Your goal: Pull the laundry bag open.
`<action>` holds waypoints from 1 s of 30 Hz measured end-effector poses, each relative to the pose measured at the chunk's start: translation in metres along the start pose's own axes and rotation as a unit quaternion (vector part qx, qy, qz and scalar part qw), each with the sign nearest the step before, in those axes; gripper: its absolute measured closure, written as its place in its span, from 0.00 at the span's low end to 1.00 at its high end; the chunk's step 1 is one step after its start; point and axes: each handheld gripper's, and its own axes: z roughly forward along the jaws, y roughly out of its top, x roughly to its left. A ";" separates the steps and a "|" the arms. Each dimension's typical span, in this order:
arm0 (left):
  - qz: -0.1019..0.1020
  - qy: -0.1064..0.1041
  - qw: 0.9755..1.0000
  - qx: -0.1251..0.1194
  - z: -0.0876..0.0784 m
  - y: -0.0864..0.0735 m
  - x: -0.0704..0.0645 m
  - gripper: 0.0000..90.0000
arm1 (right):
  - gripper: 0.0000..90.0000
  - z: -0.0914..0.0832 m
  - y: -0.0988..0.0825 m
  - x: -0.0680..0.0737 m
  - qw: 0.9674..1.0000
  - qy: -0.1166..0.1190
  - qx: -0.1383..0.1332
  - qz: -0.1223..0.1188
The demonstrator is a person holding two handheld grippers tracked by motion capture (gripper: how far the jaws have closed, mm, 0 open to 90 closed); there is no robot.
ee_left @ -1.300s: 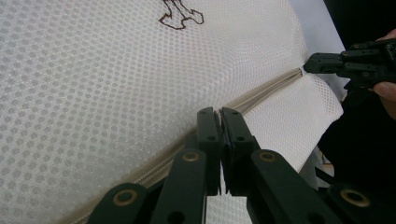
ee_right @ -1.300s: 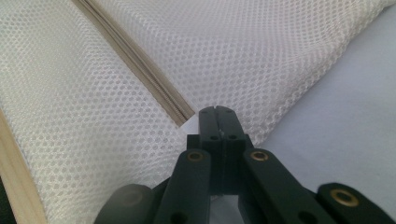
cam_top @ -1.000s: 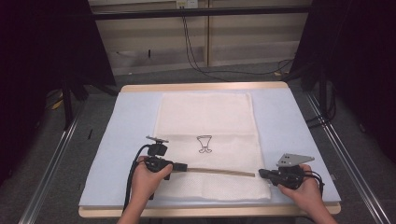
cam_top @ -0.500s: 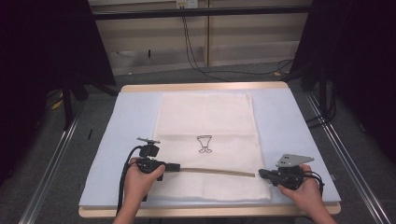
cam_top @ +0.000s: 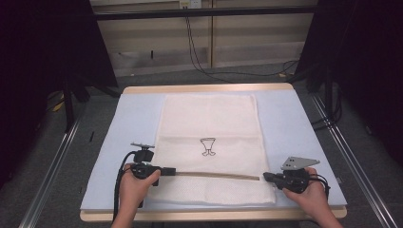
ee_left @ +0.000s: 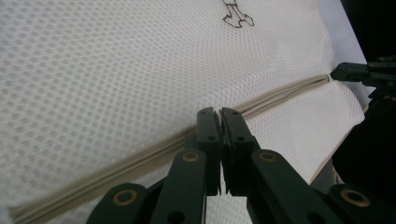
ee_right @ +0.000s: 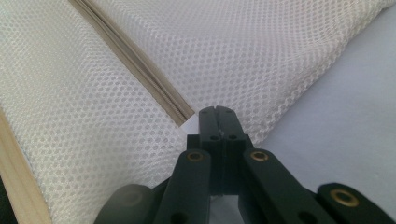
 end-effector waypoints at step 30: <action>-0.036 0.051 0.998 -0.023 -0.045 -0.013 0.042 0.97 | 1.00 0.000 0.000 -0.001 1.000 0.001 0.000 0.002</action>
